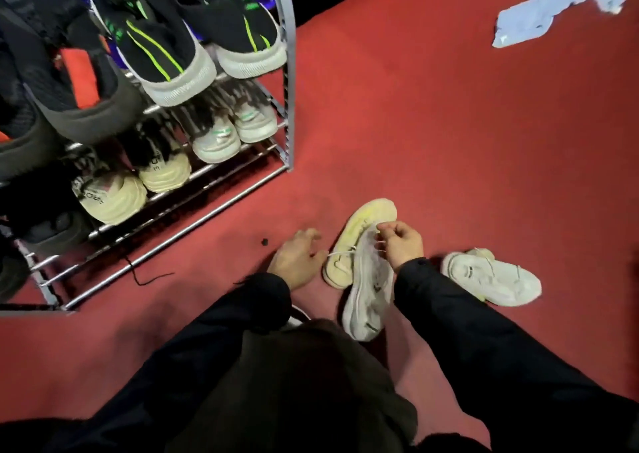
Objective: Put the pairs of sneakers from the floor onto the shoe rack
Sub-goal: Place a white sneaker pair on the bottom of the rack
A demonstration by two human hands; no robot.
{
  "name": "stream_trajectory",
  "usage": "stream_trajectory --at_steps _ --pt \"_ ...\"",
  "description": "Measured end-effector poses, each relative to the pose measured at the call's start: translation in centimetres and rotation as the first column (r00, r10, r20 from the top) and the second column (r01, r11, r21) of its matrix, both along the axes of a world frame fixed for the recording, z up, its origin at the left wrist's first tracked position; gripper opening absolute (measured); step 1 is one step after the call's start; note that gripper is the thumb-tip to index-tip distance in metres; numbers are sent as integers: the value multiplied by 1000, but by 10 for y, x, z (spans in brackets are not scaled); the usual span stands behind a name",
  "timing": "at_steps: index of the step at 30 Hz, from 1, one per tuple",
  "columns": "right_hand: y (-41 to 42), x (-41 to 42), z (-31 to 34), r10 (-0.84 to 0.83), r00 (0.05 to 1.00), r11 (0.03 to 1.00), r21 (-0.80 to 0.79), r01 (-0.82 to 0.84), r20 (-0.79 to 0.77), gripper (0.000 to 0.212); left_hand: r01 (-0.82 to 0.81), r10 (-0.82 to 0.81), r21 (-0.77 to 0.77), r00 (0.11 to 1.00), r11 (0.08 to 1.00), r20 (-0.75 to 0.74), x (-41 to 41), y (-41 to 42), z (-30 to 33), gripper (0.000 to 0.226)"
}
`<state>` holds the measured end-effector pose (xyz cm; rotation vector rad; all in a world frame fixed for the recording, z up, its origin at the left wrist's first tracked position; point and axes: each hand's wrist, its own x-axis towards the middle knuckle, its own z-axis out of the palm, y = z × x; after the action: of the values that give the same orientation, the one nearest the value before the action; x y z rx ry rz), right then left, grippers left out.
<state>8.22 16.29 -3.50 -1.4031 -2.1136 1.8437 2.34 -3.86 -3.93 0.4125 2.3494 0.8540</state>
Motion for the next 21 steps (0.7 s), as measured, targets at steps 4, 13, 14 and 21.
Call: stream_trajectory --at_steps 4,13,14,21 --pt "12 54 -27 24 975 983 173 -63 221 6 135 -115 -100 976 986 183 28 24 -28 48" --pt "-23 102 -64 120 949 962 -270 -39 290 46 159 -124 -162 971 974 204 62 48 -38 62" --pt "-25 101 -57 123 957 957 -286 -44 264 39 108 -81 -111 971 988 224 60 48 -37 60" --pt "68 100 -75 -579 806 811 -17 585 122 40 -147 94 220 967 964 236 47 60 -16 37"
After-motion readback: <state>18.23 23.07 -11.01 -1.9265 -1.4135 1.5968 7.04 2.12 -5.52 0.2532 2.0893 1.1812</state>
